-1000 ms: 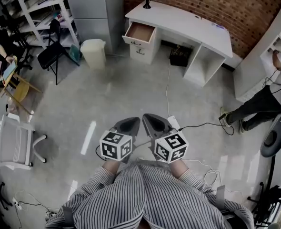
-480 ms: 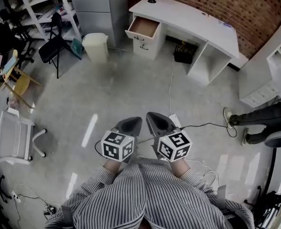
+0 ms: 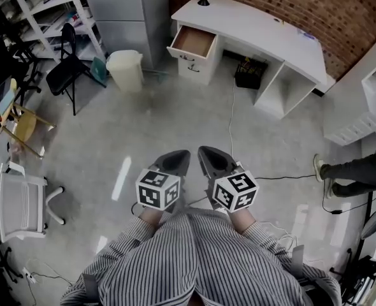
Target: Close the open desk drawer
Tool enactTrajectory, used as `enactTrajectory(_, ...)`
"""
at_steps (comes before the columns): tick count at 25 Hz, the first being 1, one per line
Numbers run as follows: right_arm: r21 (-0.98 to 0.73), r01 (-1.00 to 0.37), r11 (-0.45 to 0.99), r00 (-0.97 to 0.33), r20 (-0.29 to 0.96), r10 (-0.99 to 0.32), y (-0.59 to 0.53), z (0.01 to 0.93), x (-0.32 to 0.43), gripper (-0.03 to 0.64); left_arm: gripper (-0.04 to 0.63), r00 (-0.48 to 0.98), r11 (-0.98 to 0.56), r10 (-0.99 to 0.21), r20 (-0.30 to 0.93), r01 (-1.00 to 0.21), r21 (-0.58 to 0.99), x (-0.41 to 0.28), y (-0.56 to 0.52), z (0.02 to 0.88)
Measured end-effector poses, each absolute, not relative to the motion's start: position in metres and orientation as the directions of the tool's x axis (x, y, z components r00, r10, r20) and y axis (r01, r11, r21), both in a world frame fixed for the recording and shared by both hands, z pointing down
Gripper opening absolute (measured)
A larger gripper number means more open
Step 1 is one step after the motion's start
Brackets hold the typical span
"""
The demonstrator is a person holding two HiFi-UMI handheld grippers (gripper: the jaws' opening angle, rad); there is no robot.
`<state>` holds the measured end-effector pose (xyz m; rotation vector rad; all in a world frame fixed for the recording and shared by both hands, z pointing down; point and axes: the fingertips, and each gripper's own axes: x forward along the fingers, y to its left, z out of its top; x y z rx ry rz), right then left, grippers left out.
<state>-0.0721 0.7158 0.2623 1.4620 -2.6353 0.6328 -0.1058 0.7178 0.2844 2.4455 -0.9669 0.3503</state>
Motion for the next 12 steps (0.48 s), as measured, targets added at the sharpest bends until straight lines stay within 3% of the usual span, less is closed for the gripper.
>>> enactTrajectory(12, -0.299, -0.887, 0.352, -0.42, 0.203, -0.885, 0.537, 0.242, -0.081, 0.017, 0.012, 0.755, -0.702, -0.527, 0.39, -0.645, 0.302, -0.131, 0.536, 0.267)
